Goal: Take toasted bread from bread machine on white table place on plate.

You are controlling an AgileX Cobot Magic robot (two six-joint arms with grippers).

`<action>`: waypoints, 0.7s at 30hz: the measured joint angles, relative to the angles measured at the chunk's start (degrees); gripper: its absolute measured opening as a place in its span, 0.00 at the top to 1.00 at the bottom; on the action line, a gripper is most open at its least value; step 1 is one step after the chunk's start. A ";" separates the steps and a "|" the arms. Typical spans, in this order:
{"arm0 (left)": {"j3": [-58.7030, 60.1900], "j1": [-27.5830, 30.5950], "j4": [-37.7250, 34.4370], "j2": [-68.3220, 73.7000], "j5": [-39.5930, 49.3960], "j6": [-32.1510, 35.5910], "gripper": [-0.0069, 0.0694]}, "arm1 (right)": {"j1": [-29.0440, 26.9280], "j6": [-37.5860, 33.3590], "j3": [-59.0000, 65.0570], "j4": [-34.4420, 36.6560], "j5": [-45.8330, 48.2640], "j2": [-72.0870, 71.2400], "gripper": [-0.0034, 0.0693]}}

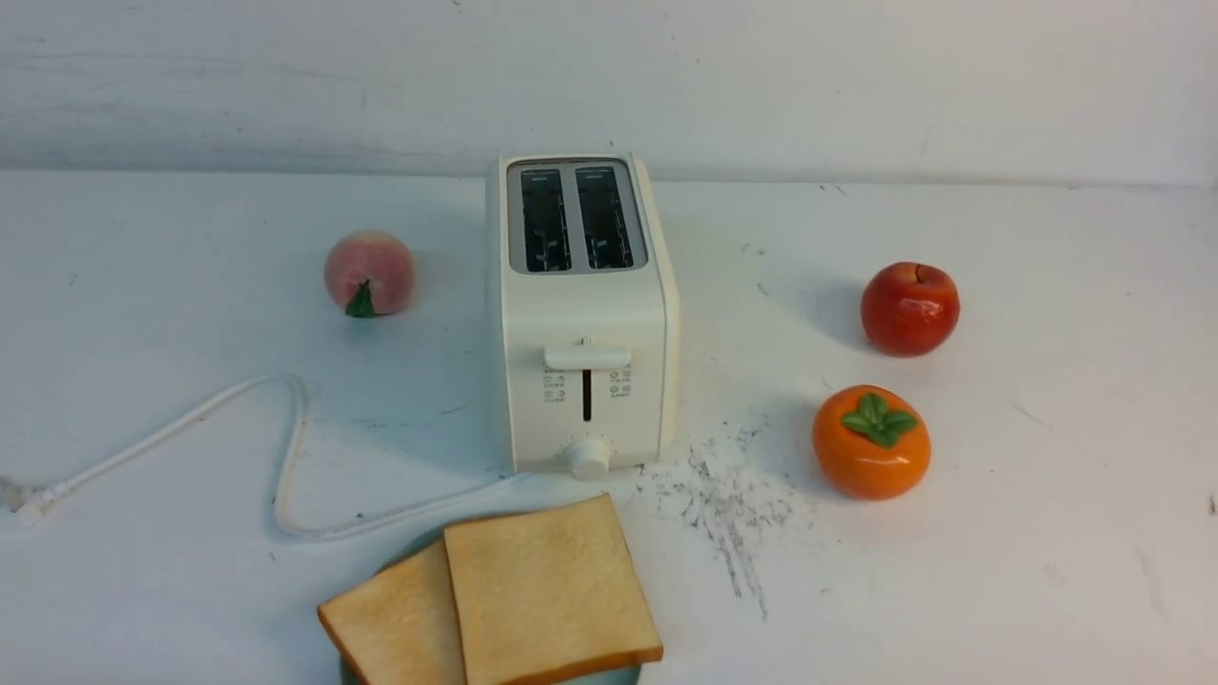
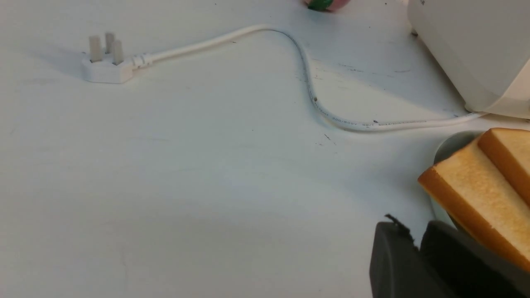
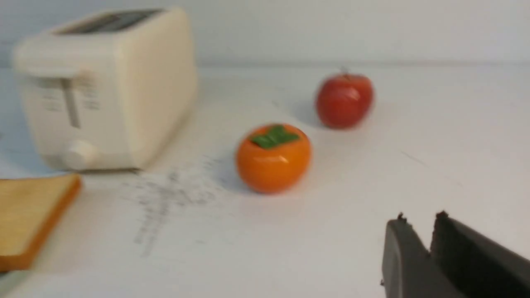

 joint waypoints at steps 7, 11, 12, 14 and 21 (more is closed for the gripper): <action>0.00 0.00 0.00 0.00 0.10 0.00 0.78 | -8.17 0.90 -0.20 0.00 8.15 0.00 0.79; 0.00 0.00 0.00 0.00 0.10 0.00 0.77 | -8.23 0.90 -0.27 0.00 8.27 0.00 0.78; 0.00 0.00 0.00 0.00 0.10 0.00 0.77 | -8.23 0.90 -0.27 0.00 8.27 0.00 0.78; 0.00 0.00 0.00 0.00 0.10 0.00 0.77 | -8.28 0.90 -0.27 0.00 8.27 0.00 0.77; 0.00 0.00 0.00 0.00 0.10 0.00 0.76 | -8.51 0.90 -0.27 0.00 8.27 0.00 0.76</action>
